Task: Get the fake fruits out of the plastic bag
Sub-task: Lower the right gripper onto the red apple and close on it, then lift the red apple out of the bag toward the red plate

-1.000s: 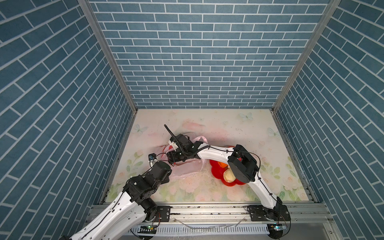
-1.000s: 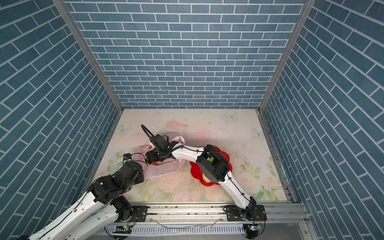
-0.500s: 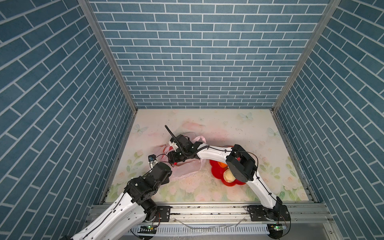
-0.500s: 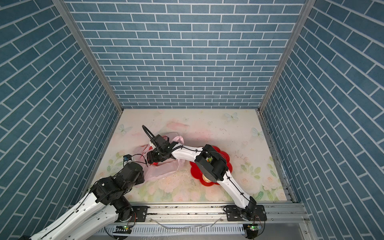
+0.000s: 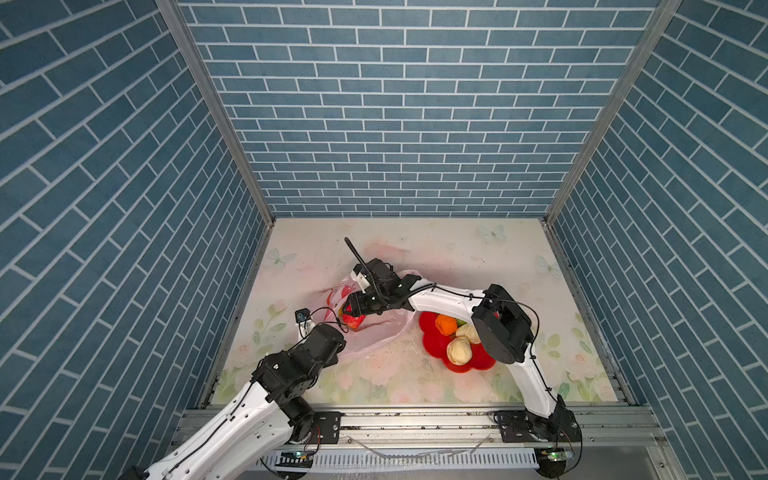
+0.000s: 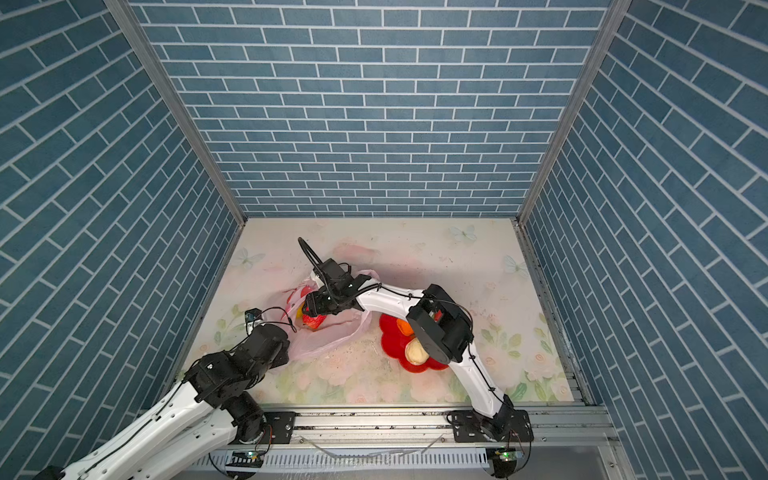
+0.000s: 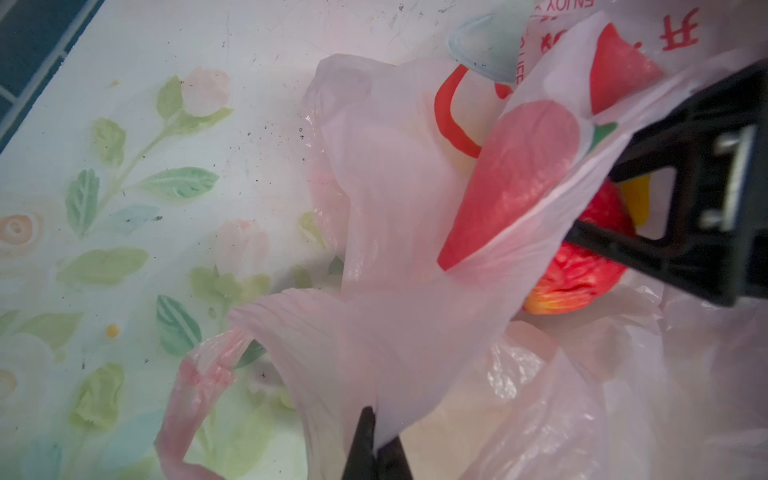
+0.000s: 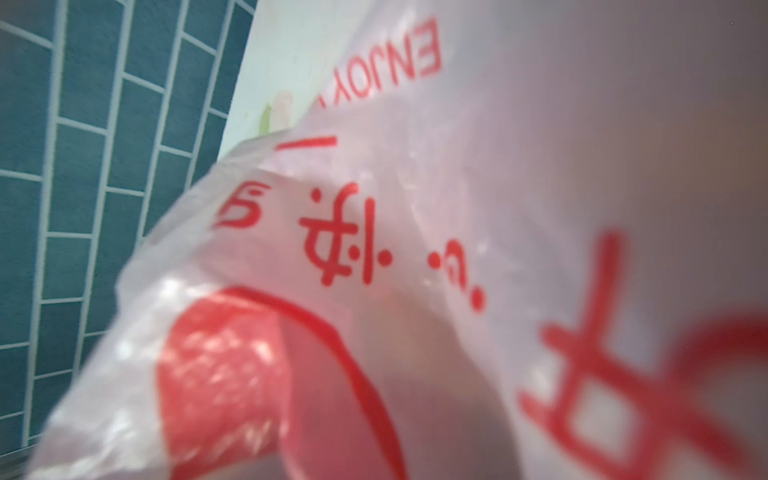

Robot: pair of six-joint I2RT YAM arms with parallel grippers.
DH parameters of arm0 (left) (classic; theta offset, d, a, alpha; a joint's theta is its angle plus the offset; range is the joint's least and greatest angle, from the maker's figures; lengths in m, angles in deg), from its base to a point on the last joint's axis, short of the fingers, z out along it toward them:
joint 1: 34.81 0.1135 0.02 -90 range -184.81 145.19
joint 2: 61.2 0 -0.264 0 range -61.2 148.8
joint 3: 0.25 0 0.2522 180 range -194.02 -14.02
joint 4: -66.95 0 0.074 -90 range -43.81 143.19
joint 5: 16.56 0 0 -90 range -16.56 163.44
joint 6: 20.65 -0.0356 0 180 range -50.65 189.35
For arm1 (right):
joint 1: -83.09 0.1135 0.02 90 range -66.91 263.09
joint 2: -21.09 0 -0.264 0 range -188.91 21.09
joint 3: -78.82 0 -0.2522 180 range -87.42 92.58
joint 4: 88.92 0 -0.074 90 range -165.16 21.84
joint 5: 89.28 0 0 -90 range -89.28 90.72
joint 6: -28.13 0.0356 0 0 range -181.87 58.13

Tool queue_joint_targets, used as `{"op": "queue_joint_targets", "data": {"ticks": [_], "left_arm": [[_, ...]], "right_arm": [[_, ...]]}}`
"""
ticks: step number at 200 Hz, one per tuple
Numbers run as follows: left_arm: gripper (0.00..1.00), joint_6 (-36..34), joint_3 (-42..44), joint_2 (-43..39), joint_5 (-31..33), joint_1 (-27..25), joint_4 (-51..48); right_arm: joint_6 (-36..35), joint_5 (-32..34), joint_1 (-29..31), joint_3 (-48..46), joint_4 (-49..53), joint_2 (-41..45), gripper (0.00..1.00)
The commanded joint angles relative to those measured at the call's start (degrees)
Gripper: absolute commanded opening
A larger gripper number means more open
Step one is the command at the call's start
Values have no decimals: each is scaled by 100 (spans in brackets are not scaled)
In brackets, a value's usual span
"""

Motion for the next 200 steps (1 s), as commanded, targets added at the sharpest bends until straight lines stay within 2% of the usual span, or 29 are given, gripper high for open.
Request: {"op": "queue_joint_targets", "data": {"ticks": [1,120,200], "left_arm": [[0,51,-186,50,264,-11,65],[0,-108,-390,89,411,-11,544],[0,-165,-399,-98,394,-11,456]], "right_arm": [[-399,83,4,-141,411,451,25],[-673,337,28,-413,1022,1611,23],[-981,224,87,-6,1363,2198,22]]}}
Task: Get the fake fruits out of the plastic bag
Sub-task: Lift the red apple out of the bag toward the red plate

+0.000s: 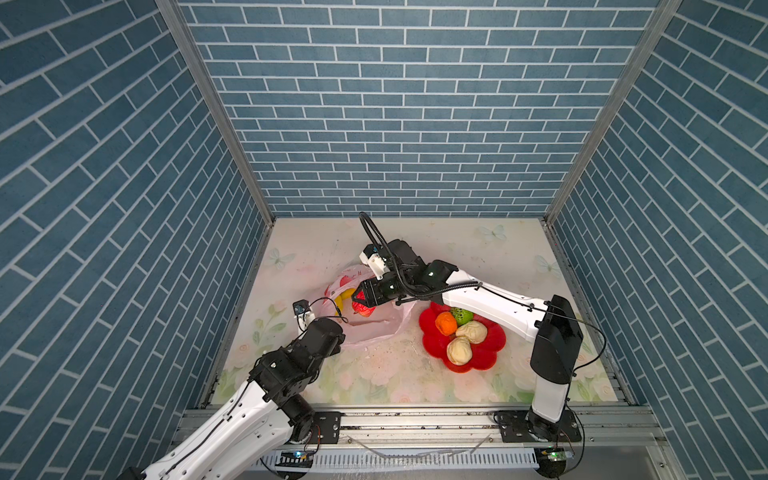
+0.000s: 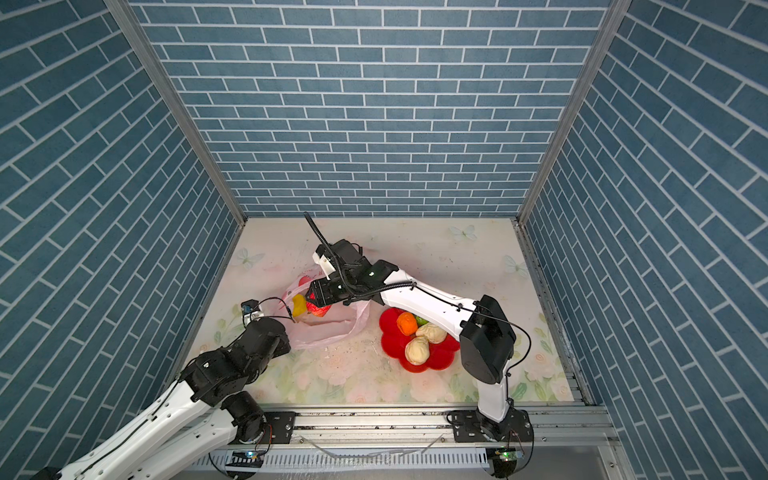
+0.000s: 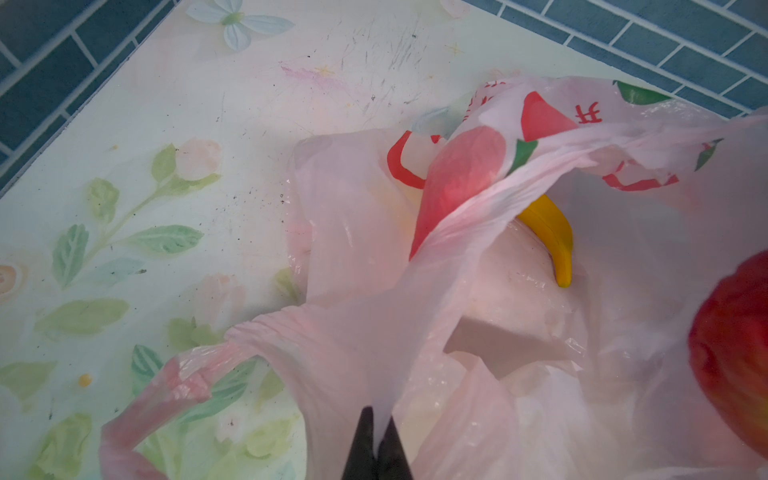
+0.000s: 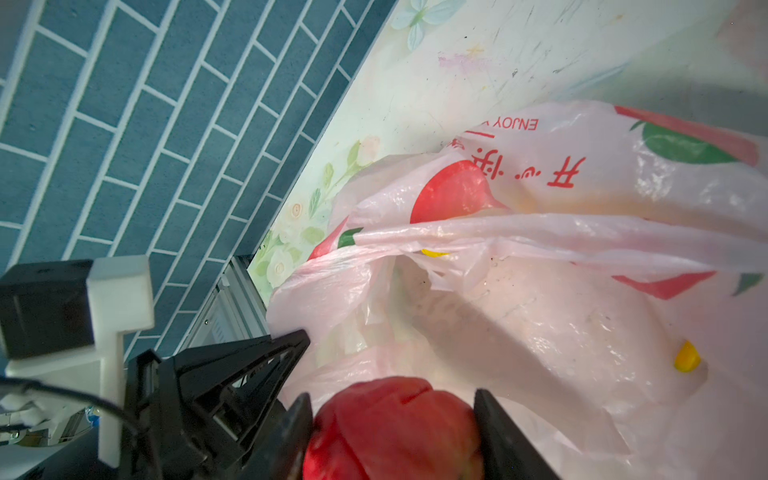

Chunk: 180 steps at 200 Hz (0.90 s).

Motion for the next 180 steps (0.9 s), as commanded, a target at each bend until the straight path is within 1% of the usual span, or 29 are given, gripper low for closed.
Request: {"op": "queue_joint_targets", "data": {"ticks": [1,52,86,100,148,154,180], "left_arm": [[0,-83,-141,-113,125,-14,-99],[0,-135,-218,-297,114,-14,-340],[0,-55,-175,-301,107,-14,-350],[0,-30,-163,-302,117,-14,-340],[0,-37,-236,-327,185,-14,-436],[0,-39,-235,-334,183,-18,-453],[0,-27,-187,-379,193,-14,-472]], "right_arm": [[-336,29,21,285,272,368,22],[-789,354,-49,465,782,676,21],[-859,529,-209,300,875,1118,21],[-876,613,-306,144,873,1343,20],[-964,1241,-709,-692,946,2154,20],[-981,1464,-740,-813,980,2231,20],[-979,1900,-867,-1400,1095,2467,19]]}}
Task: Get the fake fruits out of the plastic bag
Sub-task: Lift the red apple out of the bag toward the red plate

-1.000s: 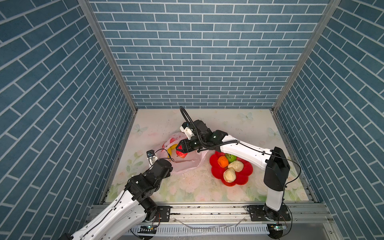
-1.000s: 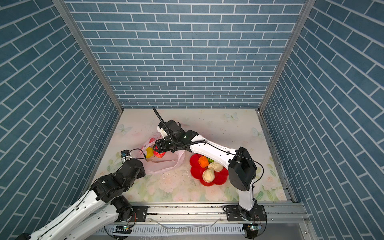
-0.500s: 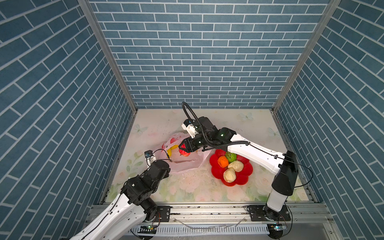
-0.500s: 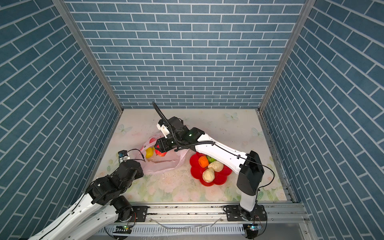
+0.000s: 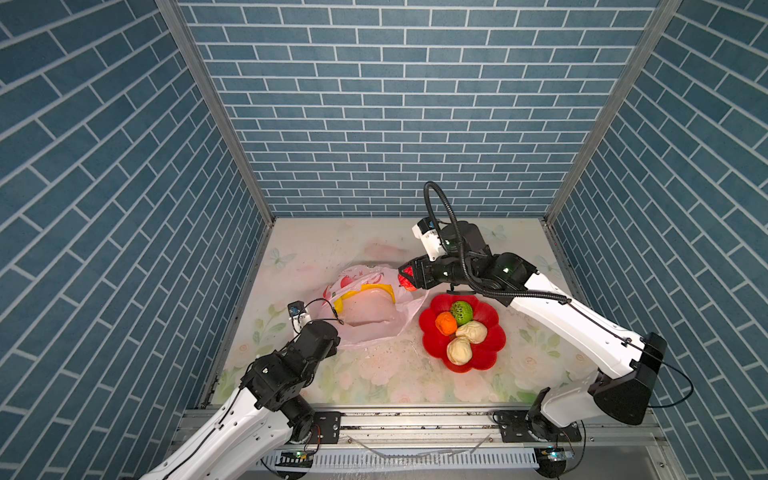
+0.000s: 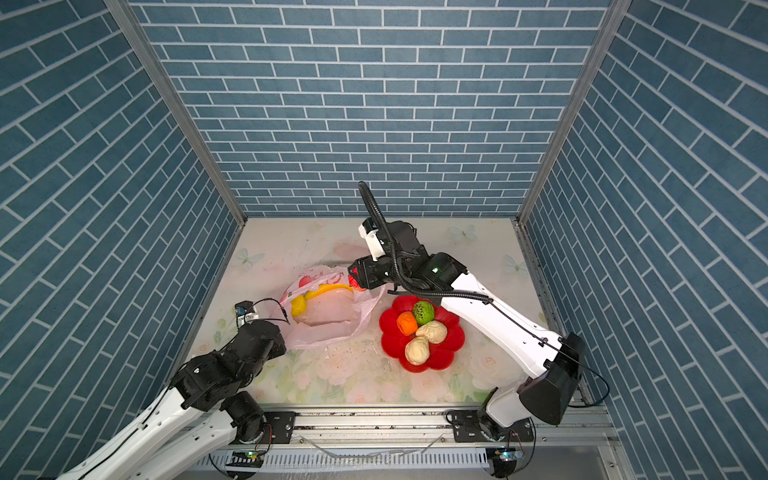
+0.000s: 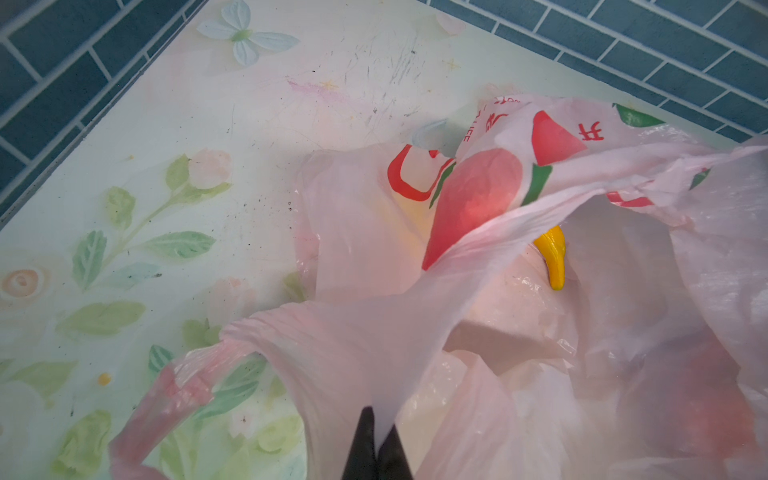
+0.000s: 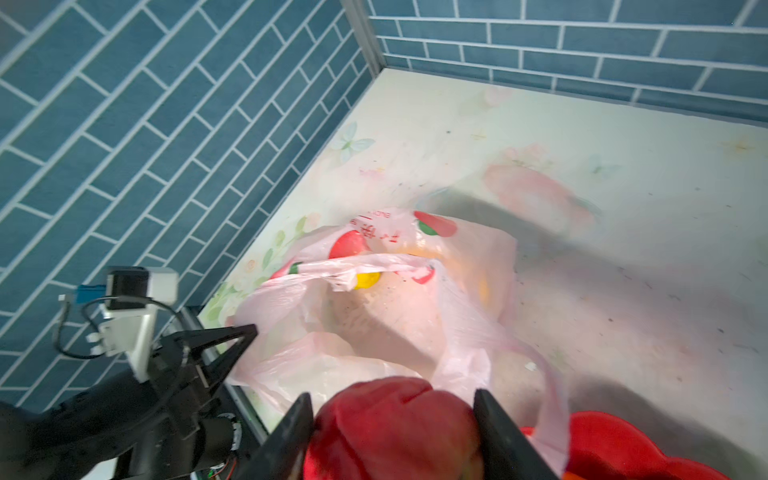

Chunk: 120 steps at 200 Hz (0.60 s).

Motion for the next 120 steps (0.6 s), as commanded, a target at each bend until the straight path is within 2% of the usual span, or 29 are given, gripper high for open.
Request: {"op": "queue_joint_targets", "data": {"ticks": [1,62,120], "left_arm": [[0,26,-89,-65,136,-14,-177],[0,6,-100,-100,110,-14,-178],[0,-32,-75,-59,107,-14,-127]], "right_arm": [[-203,620,-79,-512,269,134,19],[271,712,-101,-1852,-269,482,19],[451,823,-92,-2507,-363,1164,18]]}}
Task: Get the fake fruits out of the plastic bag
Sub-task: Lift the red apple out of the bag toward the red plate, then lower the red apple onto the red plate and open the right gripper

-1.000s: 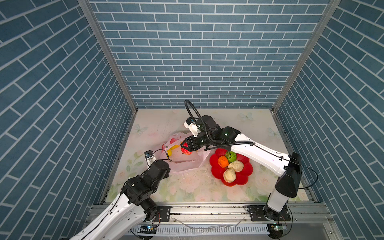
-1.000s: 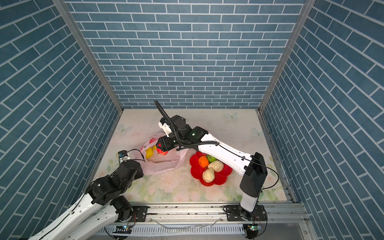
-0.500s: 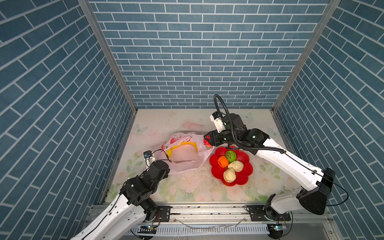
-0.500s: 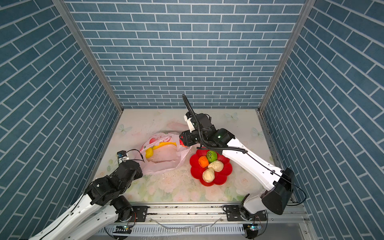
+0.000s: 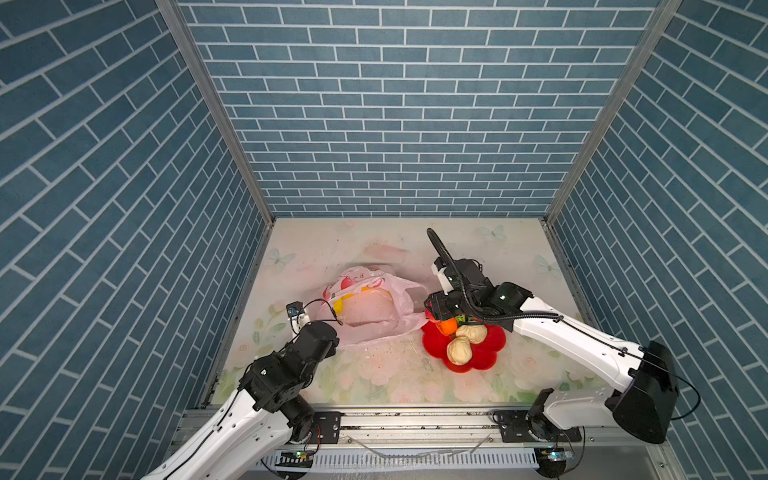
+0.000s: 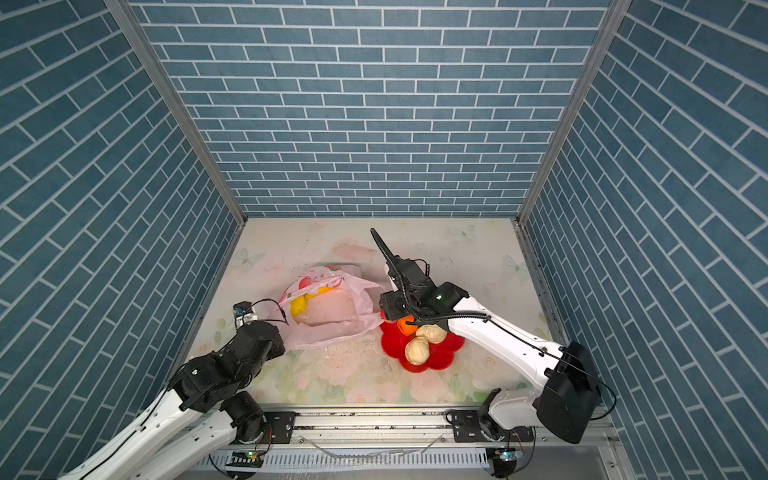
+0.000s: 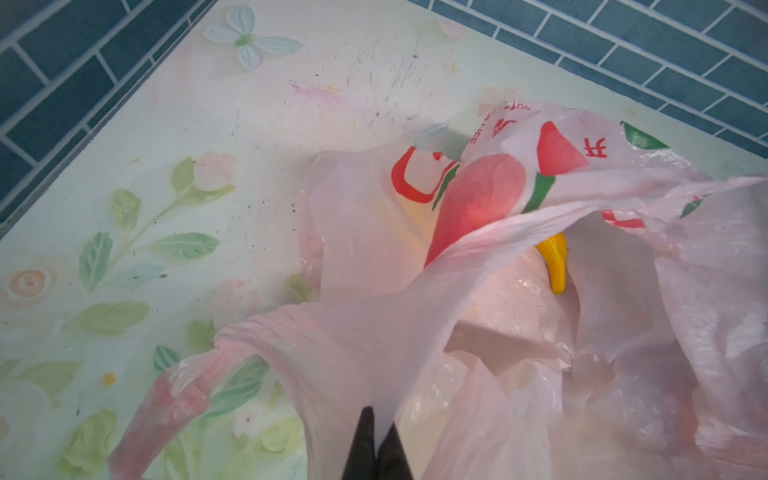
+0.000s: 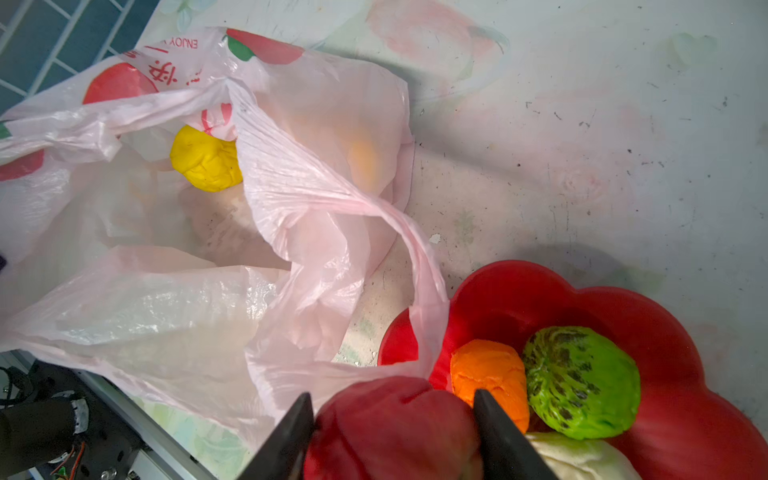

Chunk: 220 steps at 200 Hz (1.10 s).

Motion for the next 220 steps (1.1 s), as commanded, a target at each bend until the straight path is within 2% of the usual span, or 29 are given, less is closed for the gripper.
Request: {"op": "queue_joint_targets", "data": {"ticks": [1,65,124,220], "left_arm": [[0,-30,-66,4,77,-14,-87],[0,-21,-30,-65,107,-14,-77],[0,-56,-51,-108,151,-18,-138],[0,-143,43,15,95,-14,55]], "right_arm": [[199,197,0,-267,-143,389,18],[461,196,3,-929,-302,812,18],[509,-118,32,-1307,-663,396,18],[919,-199,194,-1784,-1159,-65,20]]}}
